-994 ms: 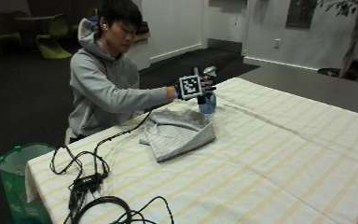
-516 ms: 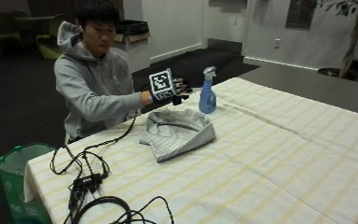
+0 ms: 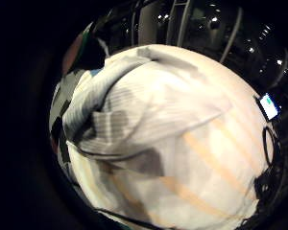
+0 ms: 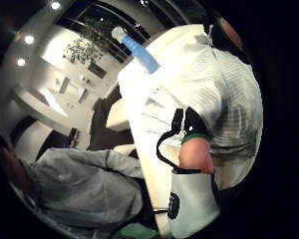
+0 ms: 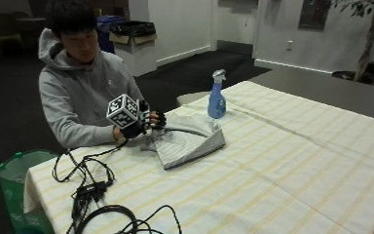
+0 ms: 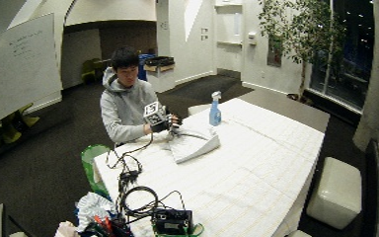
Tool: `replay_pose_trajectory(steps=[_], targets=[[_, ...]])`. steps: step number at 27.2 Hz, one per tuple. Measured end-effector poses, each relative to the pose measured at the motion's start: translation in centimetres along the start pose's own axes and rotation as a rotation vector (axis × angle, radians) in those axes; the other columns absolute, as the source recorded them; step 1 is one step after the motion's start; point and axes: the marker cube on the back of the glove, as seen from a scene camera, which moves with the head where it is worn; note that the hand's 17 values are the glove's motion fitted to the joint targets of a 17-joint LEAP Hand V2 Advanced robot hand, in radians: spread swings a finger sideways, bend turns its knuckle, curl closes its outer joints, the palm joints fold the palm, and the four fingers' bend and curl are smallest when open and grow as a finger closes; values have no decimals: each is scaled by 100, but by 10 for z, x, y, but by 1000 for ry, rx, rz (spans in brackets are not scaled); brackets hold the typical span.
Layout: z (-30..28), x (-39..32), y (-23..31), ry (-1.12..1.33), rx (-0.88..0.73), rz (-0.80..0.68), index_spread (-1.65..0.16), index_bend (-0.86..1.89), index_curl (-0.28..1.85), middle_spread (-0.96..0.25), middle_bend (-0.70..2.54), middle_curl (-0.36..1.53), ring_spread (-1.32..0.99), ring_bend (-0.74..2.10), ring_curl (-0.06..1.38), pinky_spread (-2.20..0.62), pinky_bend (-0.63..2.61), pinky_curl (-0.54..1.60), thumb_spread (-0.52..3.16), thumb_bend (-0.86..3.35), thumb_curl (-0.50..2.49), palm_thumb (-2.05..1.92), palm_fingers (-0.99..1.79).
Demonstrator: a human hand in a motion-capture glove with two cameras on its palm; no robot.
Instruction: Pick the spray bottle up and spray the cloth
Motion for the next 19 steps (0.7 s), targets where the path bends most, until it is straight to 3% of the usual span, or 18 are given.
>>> replay_pose_trajectory(steps=[4, 11, 19], targets=[[3, 19, 10, -42, 1, 61, -27, 16, 35, -9, 31, 41, -8, 46, 36, 8, 28, 32, 90, -4, 59, 82, 81], [9, 12, 11, -62, -68, 79, -25, 15, 36, -9, 25, 41, -8, 44, 37, 7, 26, 34, 98, -3, 56, 78, 76], [5, 15, 13, -76, -32, 91, -24, 14, 35, -9, 22, 41, -8, 40, 37, 8, 24, 34, 104, -2, 54, 77, 77]])
